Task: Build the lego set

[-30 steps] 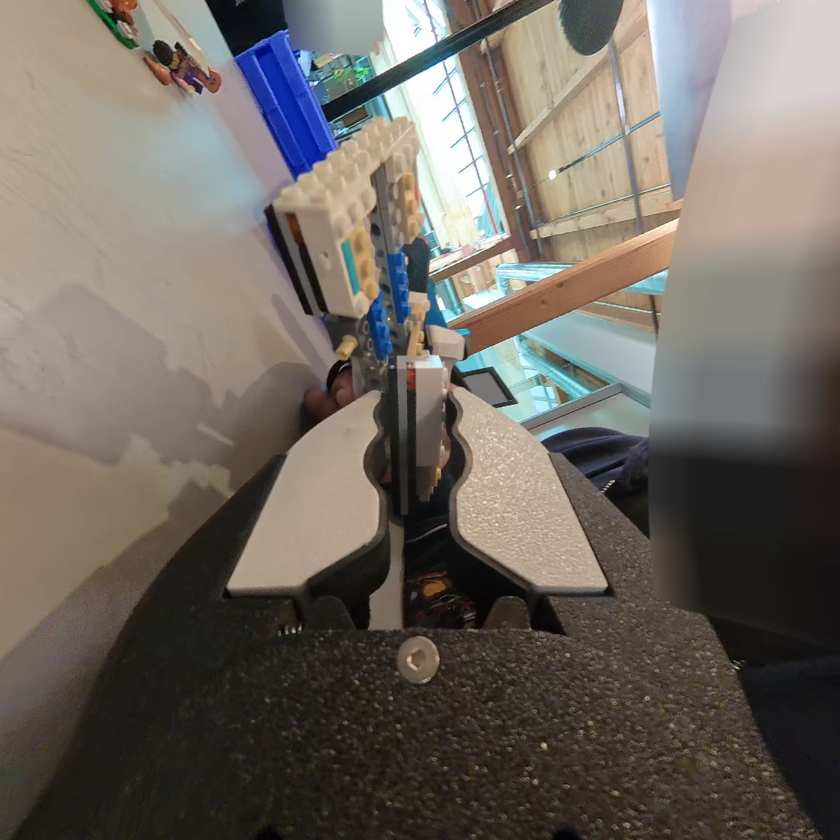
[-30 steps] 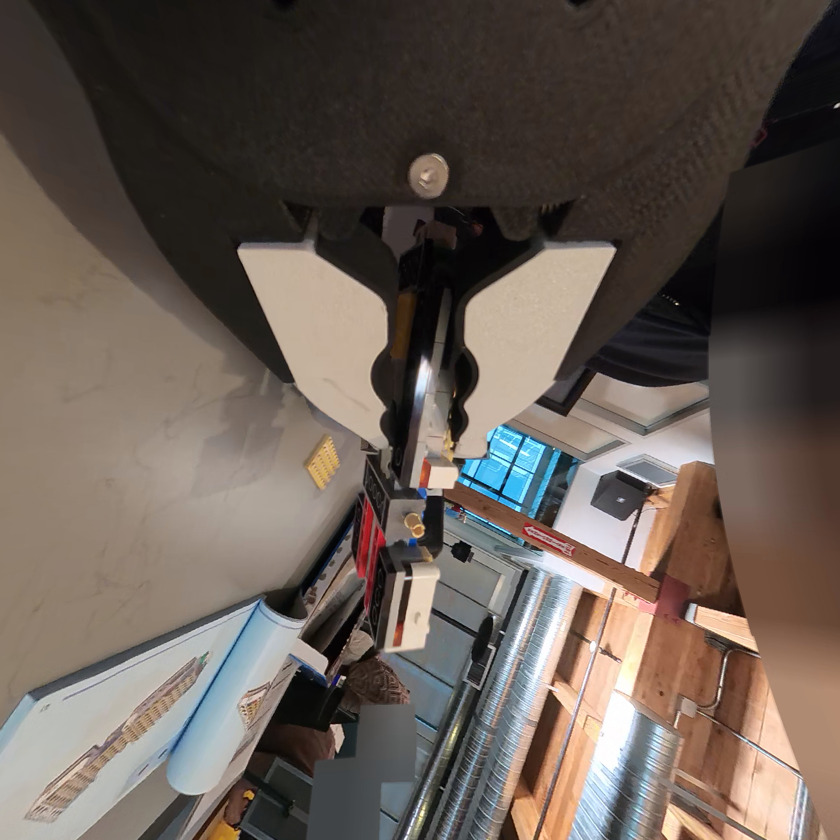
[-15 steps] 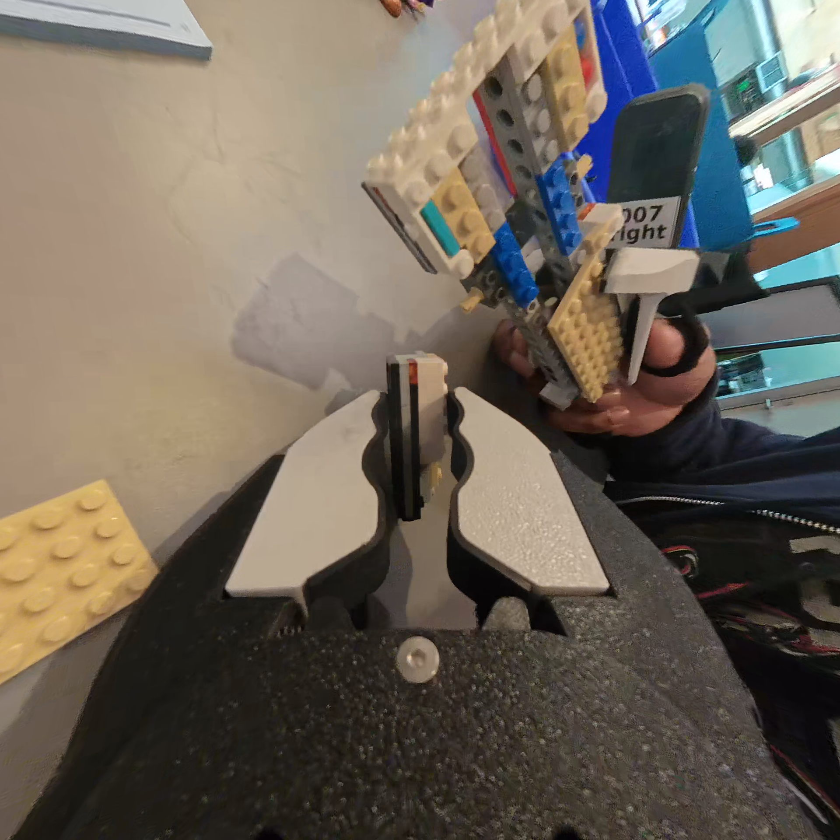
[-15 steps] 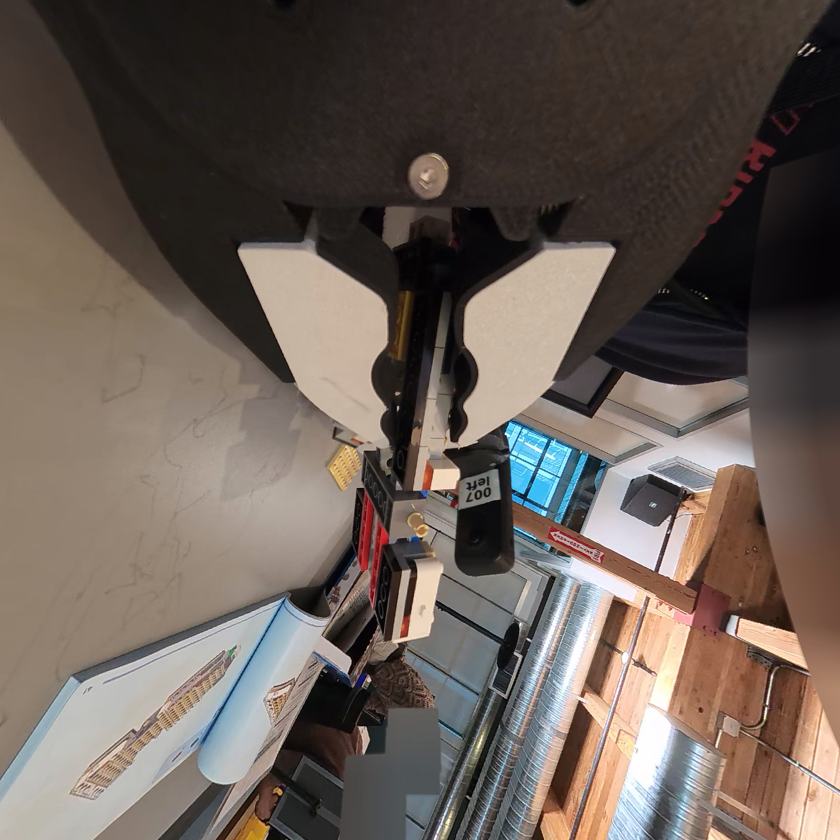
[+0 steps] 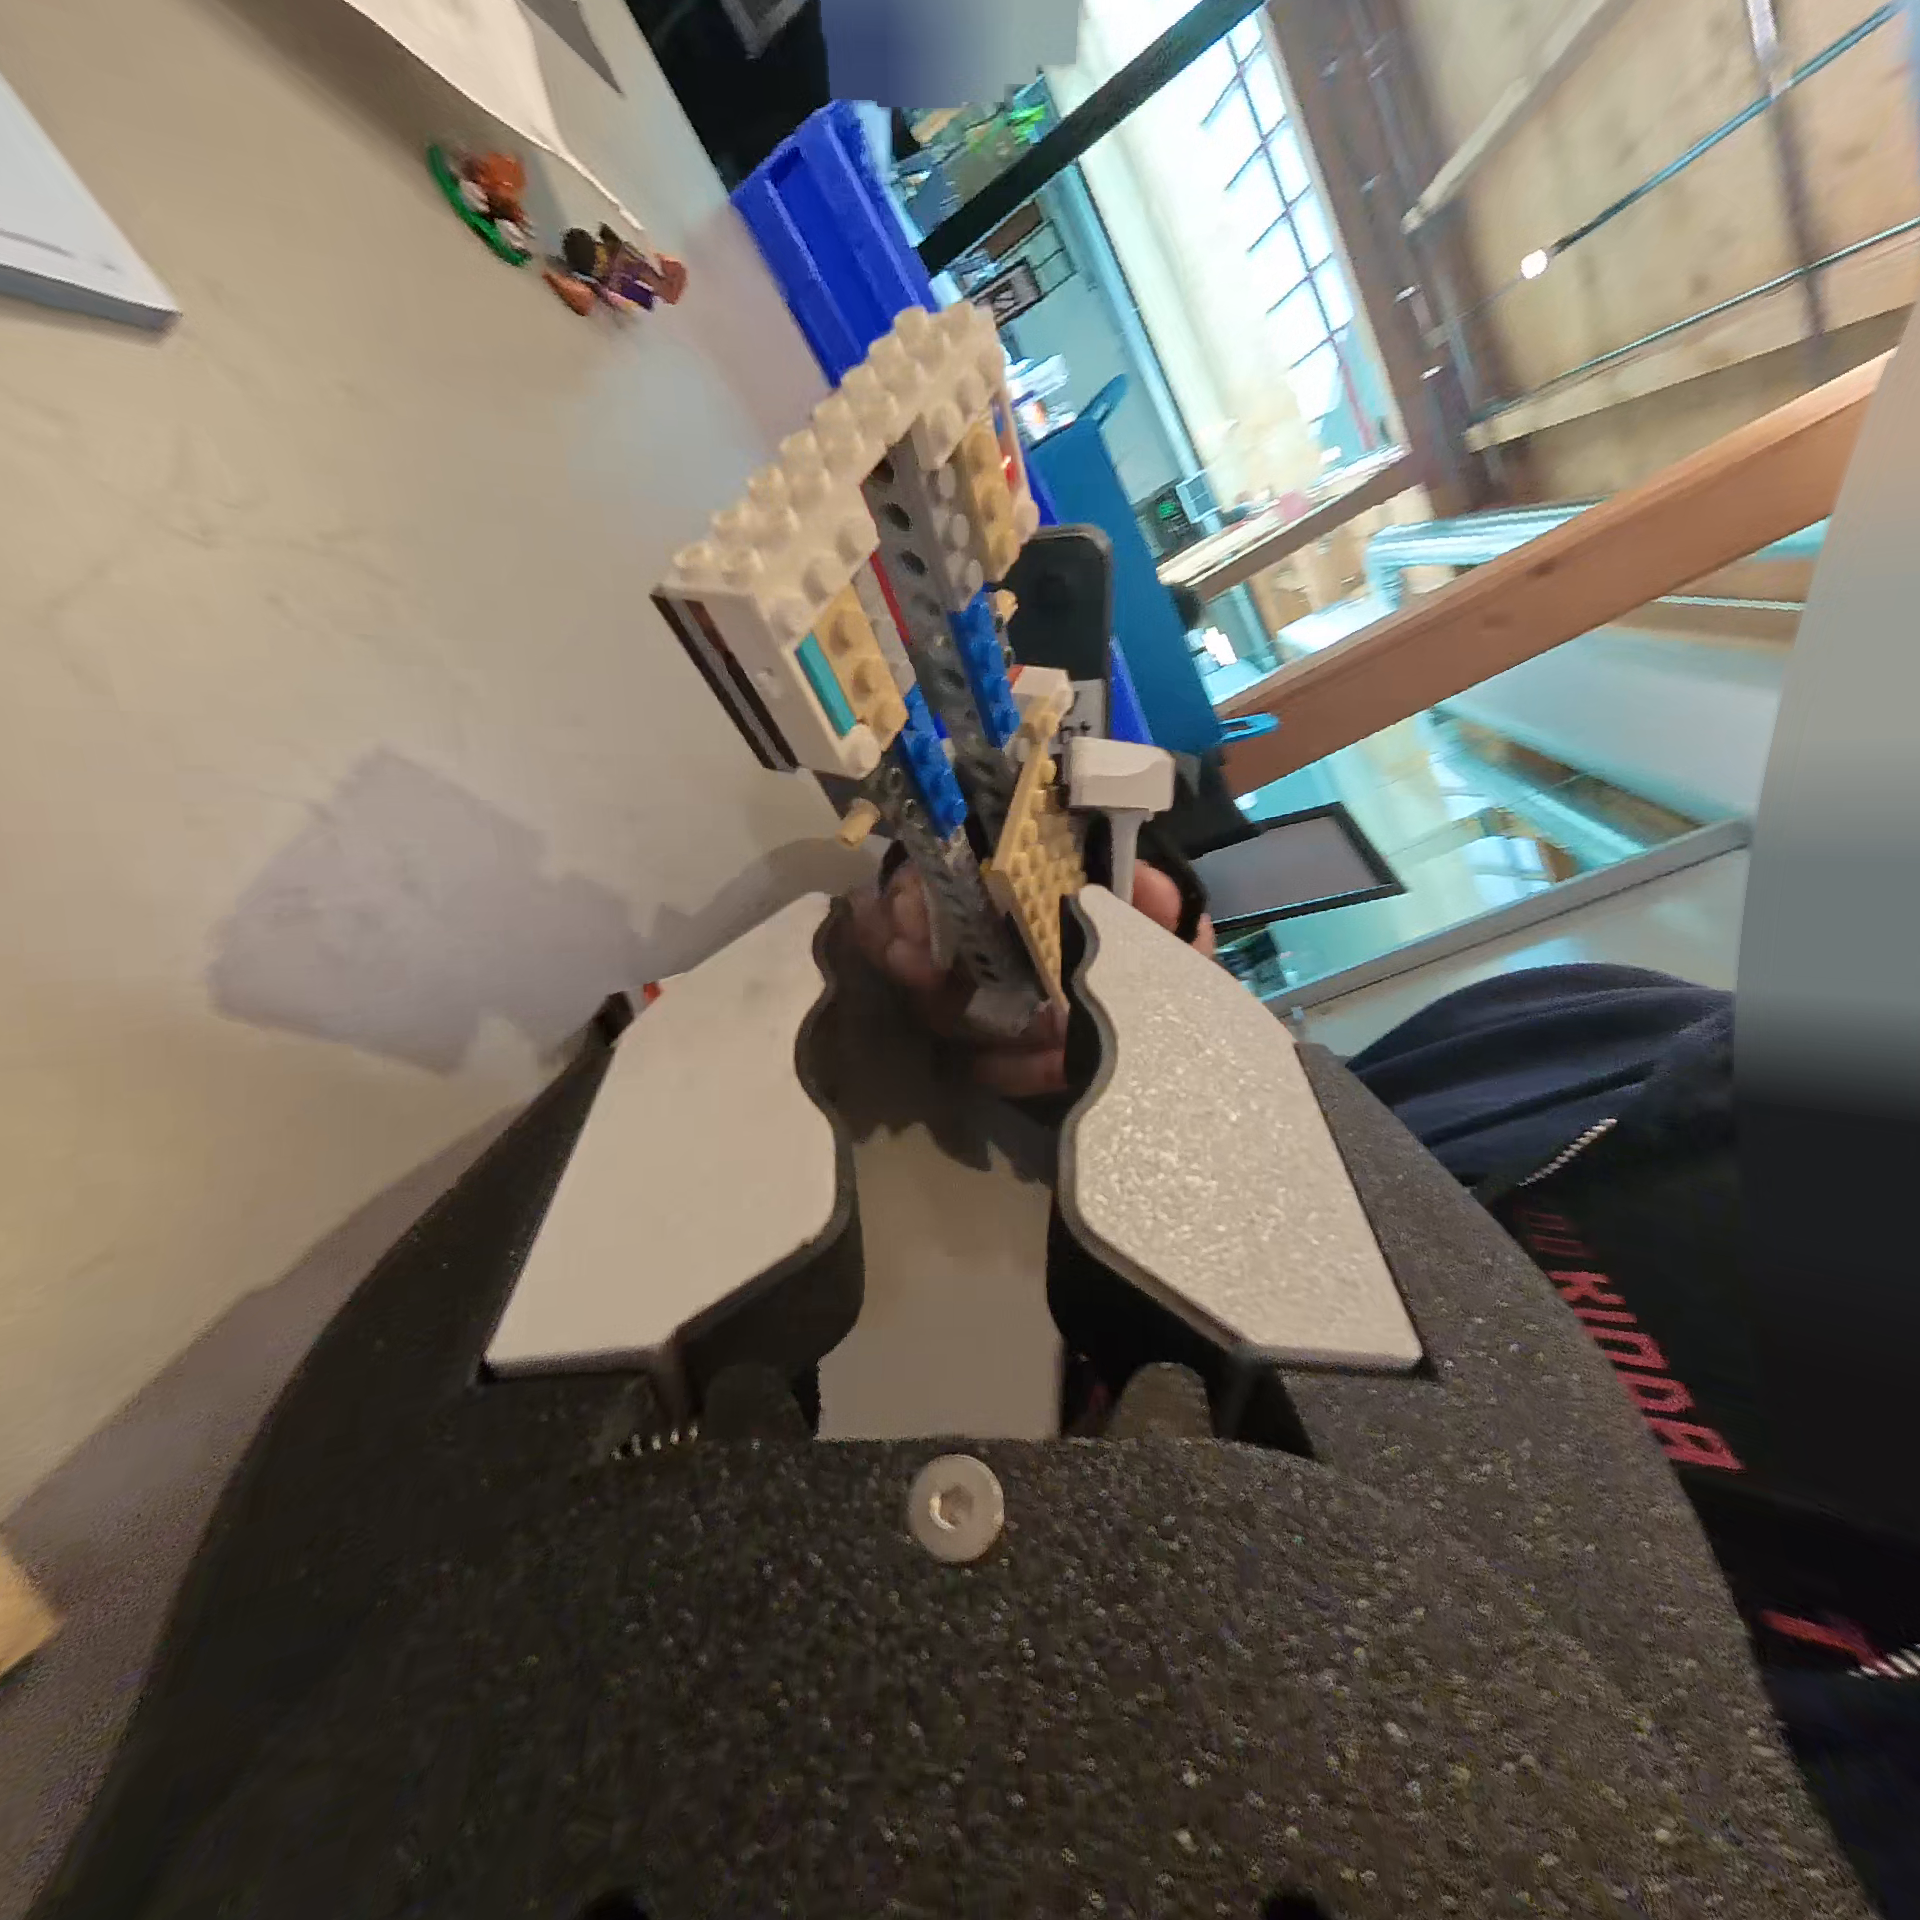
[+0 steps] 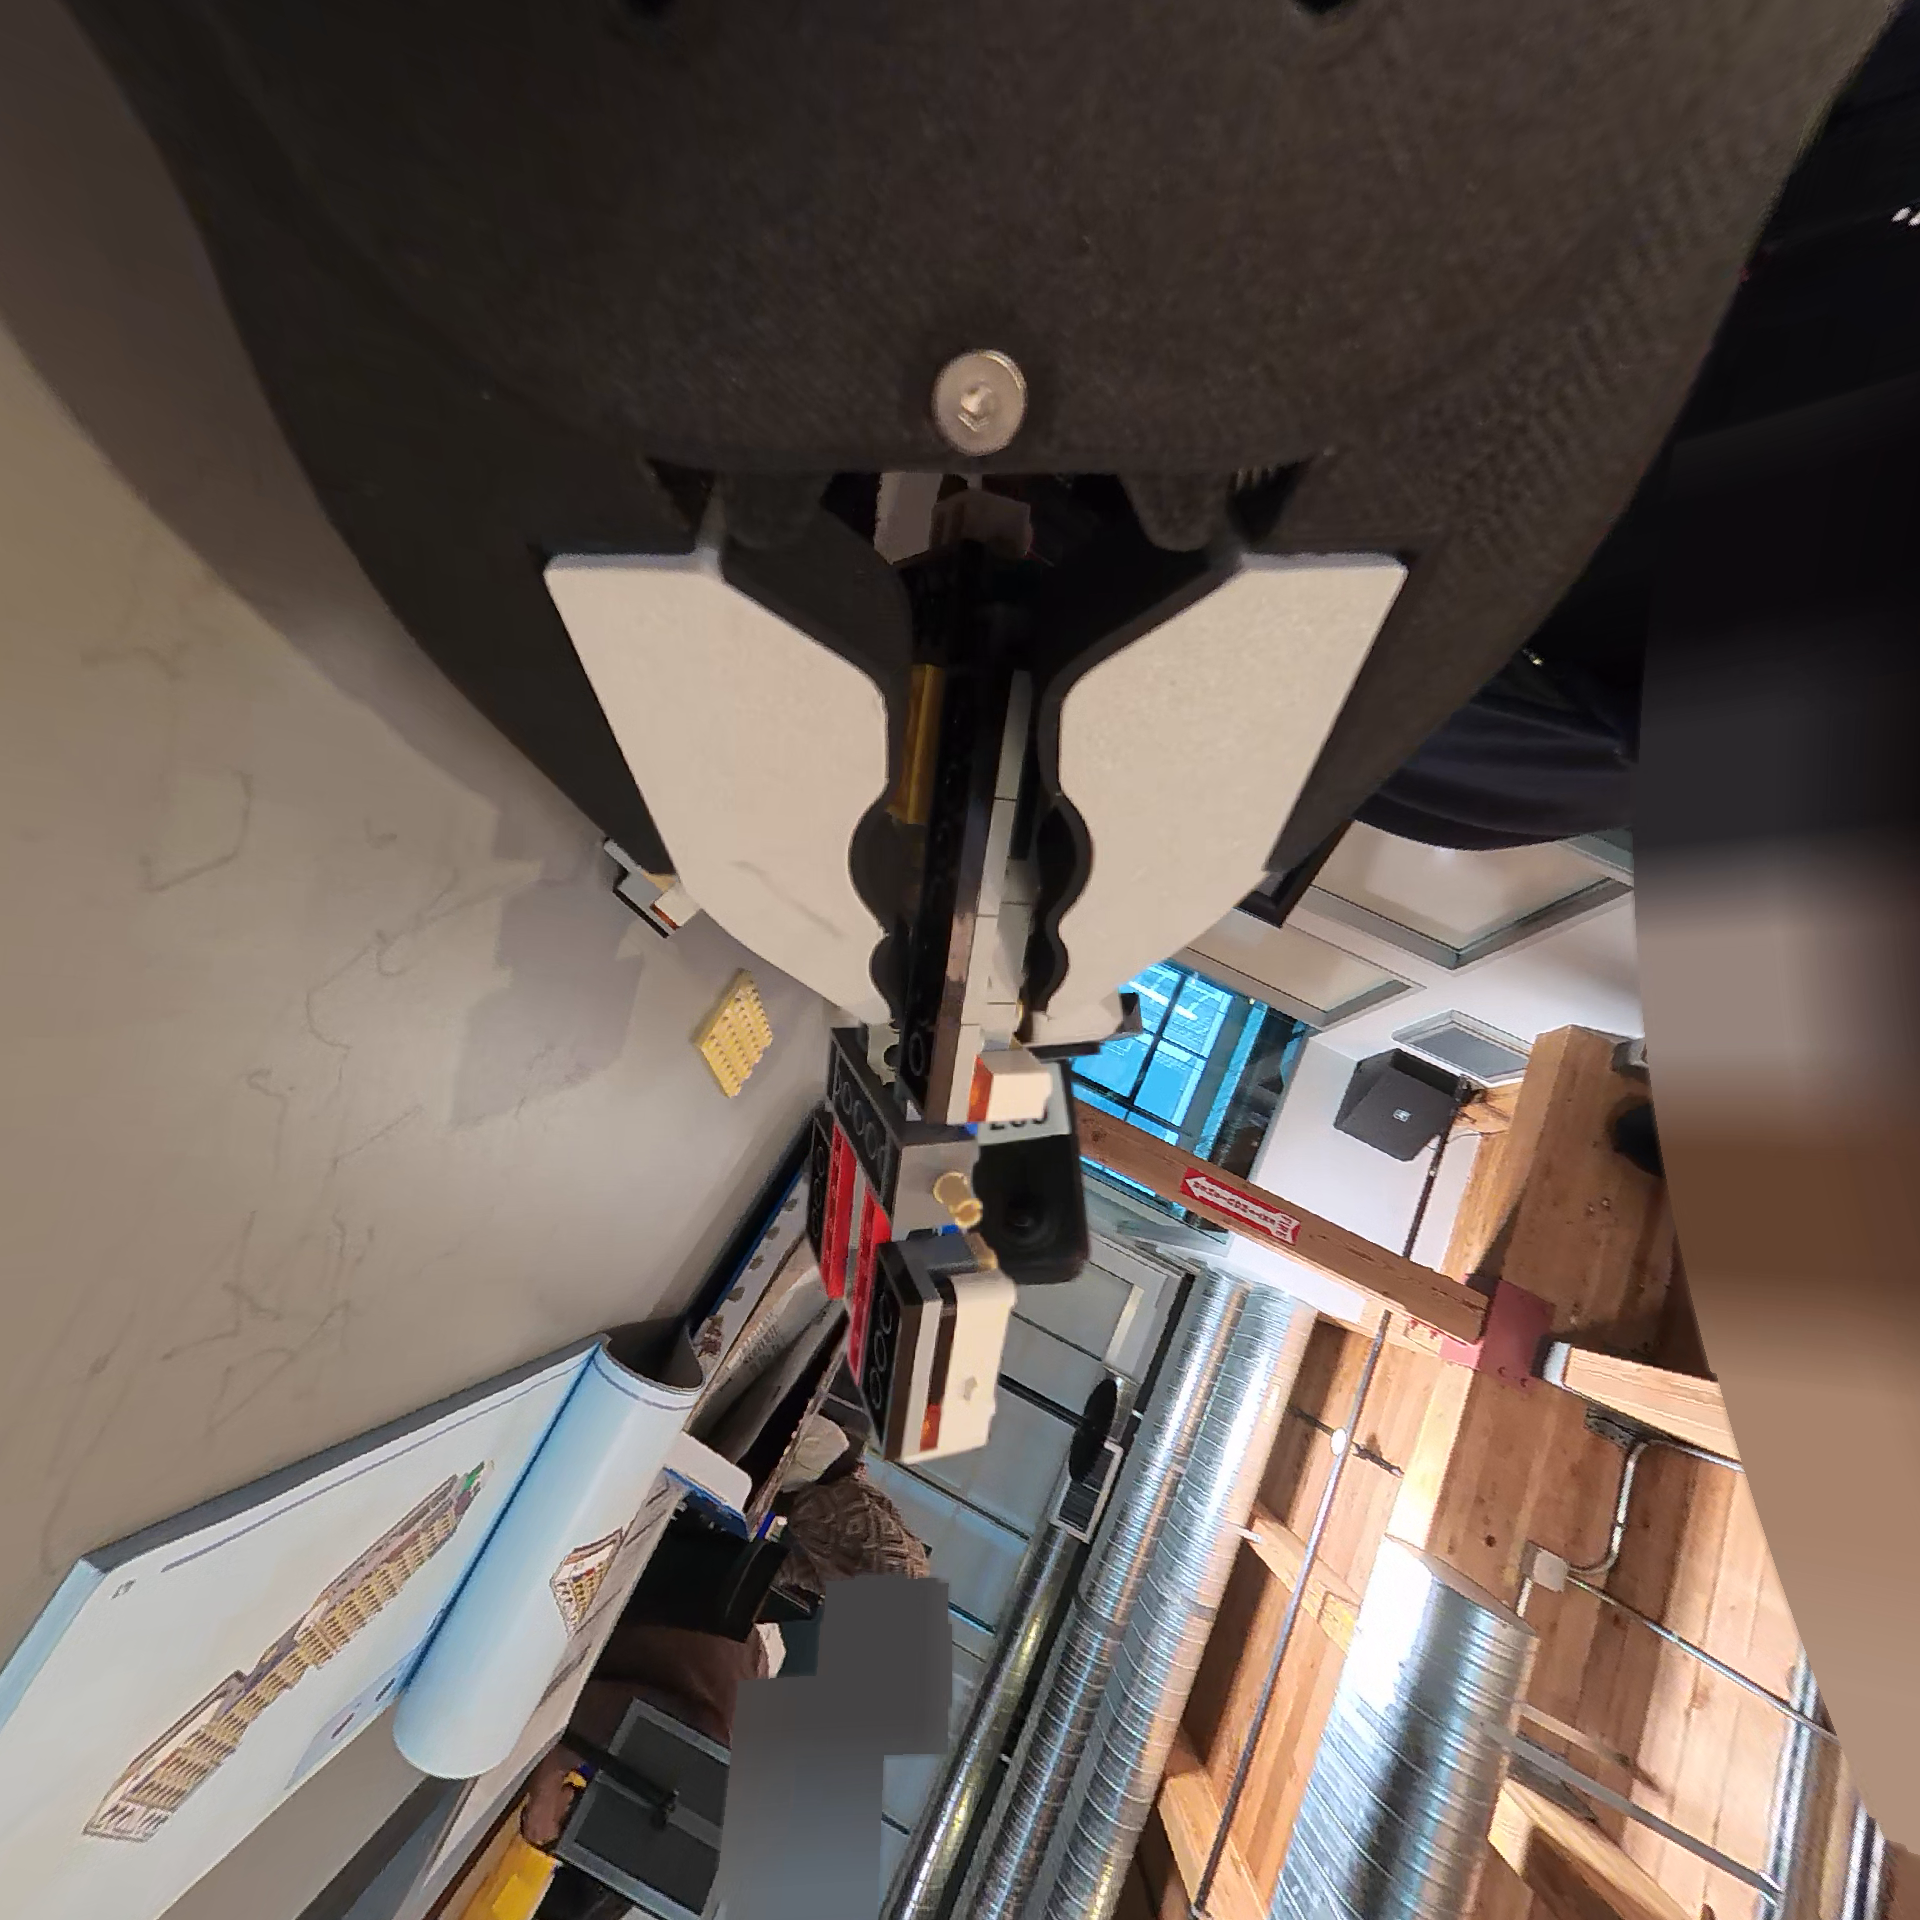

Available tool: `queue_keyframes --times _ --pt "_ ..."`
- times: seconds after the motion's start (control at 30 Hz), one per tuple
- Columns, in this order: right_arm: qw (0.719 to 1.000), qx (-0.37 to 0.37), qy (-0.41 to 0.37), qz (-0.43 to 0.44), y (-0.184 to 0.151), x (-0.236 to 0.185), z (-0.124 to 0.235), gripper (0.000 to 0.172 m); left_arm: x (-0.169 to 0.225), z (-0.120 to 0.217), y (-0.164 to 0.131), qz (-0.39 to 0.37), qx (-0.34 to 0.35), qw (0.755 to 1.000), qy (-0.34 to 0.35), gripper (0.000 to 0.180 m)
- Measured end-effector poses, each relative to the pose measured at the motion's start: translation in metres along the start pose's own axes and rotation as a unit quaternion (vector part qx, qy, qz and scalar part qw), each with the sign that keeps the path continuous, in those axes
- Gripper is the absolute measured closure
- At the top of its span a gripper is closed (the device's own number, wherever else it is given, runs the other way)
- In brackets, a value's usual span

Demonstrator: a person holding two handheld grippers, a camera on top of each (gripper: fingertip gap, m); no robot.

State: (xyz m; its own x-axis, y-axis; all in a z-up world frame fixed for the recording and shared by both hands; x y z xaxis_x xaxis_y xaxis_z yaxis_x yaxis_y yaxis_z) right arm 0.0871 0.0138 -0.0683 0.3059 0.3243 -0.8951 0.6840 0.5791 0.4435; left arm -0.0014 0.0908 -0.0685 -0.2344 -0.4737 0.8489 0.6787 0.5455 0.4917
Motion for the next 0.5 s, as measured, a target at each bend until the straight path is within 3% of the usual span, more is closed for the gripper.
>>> queue_keyframes --times 0.37,0.5 --pt "0.999 0.004 0.038 -0.019 0.0 -0.002 -0.008 0.15 -0.002 -0.012 0.011 0.059 0.053 0.993 -0.093 0.14" --pt "0.999 0.006 0.048 -0.021 0.001 -0.003 -0.009 0.149 -0.005 -0.012 0.013 0.072 0.063 0.99 -0.103 0.155"
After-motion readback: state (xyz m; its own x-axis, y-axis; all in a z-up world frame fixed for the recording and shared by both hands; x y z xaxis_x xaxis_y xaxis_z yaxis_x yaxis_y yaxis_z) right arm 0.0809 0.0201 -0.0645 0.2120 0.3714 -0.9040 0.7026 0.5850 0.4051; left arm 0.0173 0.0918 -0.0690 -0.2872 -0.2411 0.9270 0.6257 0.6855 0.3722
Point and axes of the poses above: each gripper's, where its closed fingertips meet, z back along the fingers, y out of its top, x = y × z across the jaws, the point moved 5 cm from there along z, back along the fingers, and after that the axes turned 13 degrees about -x, right-handed, at the moved point
